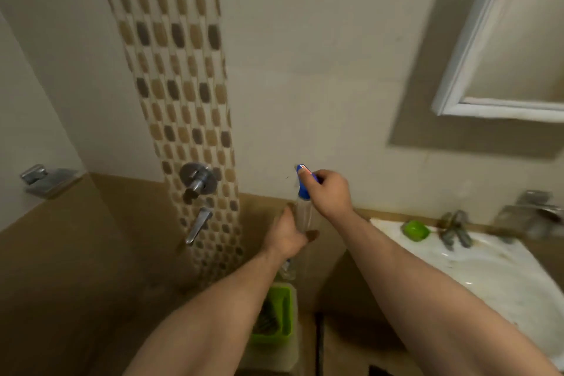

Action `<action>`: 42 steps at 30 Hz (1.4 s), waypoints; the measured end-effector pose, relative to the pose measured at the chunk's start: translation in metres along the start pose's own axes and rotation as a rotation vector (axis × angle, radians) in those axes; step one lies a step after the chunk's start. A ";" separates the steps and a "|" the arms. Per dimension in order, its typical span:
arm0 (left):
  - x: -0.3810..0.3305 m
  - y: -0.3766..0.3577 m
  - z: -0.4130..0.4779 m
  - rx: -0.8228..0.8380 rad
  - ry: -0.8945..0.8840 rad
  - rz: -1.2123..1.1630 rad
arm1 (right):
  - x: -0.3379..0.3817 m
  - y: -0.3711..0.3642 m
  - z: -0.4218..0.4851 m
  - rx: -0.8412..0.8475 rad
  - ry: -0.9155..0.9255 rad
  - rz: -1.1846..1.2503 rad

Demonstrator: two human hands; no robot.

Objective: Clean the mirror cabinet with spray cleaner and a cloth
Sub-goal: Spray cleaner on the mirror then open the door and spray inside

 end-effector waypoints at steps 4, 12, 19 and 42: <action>-0.106 -0.018 0.001 0.026 -0.233 -0.103 | 0.032 0.079 -0.014 -0.158 0.157 0.020; -0.285 -0.024 0.004 0.177 -0.629 -0.034 | 0.083 0.229 0.006 -0.432 0.252 0.196; -0.430 0.004 0.010 -0.230 -1.079 0.234 | 0.149 0.377 0.027 -0.584 0.421 0.230; -0.591 0.090 0.075 -0.678 -0.547 1.095 | 0.254 0.535 0.088 -0.845 0.399 -0.405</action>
Point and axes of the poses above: each hand's wrist, its own z-axis towards the middle knuckle, its own y-axis out of the back of the hand, x = y × z, the point moved 1 cm from there along z, towards the middle knuckle, and after that the axes turned 4 degrees about x, right-handed, at the moved point
